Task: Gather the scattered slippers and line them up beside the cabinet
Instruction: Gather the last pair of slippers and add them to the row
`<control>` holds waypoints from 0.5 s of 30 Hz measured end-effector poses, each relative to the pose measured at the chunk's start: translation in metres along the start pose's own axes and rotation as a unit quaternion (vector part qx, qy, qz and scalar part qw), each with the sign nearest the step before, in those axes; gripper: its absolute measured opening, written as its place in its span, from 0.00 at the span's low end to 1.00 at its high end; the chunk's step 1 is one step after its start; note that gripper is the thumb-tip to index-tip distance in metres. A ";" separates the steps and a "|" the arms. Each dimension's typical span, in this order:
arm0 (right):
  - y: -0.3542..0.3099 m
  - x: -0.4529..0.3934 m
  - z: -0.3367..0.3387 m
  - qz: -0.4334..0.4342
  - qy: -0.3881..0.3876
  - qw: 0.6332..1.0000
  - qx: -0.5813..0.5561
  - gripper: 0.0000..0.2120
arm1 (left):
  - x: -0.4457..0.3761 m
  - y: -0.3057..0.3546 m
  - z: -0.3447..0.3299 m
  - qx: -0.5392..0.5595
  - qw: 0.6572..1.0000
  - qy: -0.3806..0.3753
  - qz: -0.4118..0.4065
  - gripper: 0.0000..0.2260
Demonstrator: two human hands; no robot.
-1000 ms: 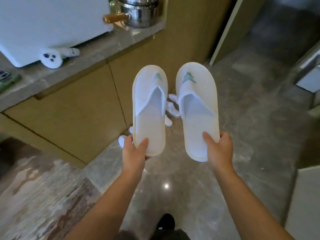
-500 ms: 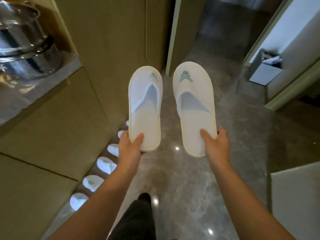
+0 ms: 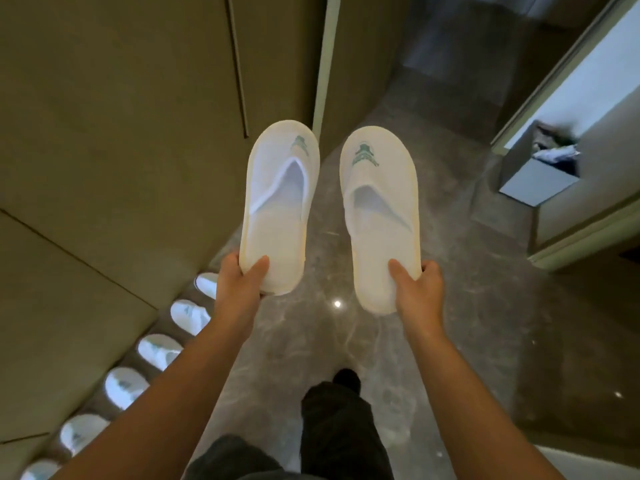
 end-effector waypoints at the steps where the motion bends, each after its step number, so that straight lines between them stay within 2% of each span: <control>1: -0.008 -0.026 -0.006 0.003 -0.017 1.000 0.017 0.12 | -0.012 -0.006 -0.015 0.008 1.000 0.012 0.008 0.17; 5: -0.039 -0.116 -0.039 0.016 -0.073 0.994 0.085 0.11 | -0.053 -0.023 -0.059 0.016 0.996 0.079 0.034 0.14; 7: -0.052 -0.155 -0.064 0.034 -0.092 0.988 0.121 0.14 | -0.072 -0.031 -0.073 0.033 0.992 0.110 0.057 0.13; 15: -0.053 -0.278 -0.202 0.059 -0.160 0.962 0.212 0.16 | -0.162 -0.096 -0.074 0.062 0.962 0.240 0.114 0.09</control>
Point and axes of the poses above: each hand's wrist, its own x-axis away from the middle knuckle, its own z-axis out of the back of the hand, y = z × x, the point moved 9 cm from there along -x, towards the middle knuckle, and after that the axes turned 11 degrees about -z, right-handed, at the moved point
